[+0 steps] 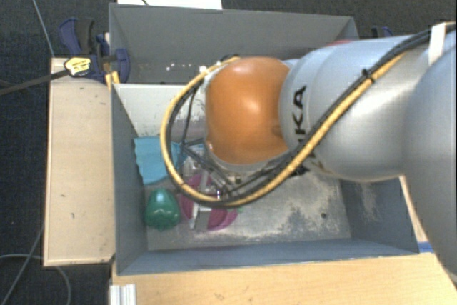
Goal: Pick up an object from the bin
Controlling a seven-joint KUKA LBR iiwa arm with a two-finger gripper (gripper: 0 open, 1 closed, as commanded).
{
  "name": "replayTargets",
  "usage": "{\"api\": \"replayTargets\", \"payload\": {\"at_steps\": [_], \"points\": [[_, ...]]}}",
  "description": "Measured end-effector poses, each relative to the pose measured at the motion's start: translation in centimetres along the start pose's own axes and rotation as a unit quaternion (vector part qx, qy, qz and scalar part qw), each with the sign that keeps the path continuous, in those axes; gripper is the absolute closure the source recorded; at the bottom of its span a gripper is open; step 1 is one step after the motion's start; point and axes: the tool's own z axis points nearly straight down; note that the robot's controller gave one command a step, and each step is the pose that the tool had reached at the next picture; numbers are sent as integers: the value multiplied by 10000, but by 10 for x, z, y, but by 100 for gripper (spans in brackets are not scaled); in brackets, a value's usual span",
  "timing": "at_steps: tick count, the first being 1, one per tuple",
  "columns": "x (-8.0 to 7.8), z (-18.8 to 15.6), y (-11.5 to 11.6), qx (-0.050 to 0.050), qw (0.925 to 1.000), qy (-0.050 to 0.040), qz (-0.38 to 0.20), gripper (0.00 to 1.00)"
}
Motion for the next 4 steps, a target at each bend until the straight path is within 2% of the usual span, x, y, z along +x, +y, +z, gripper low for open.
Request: {"api": "replayTargets", "payload": {"at_steps": [1, 2, 3, 4], "points": [[0, 0, 0, 0, 10000, 0, 6, 0], [-47, 35, -1, -5, 9580, -30, -2868, 0], [-53, 27, -18, -13, 9989, -32, -472, 0], [-66, 68, -12, -5, 9695, -28, -2451, 0]]}}
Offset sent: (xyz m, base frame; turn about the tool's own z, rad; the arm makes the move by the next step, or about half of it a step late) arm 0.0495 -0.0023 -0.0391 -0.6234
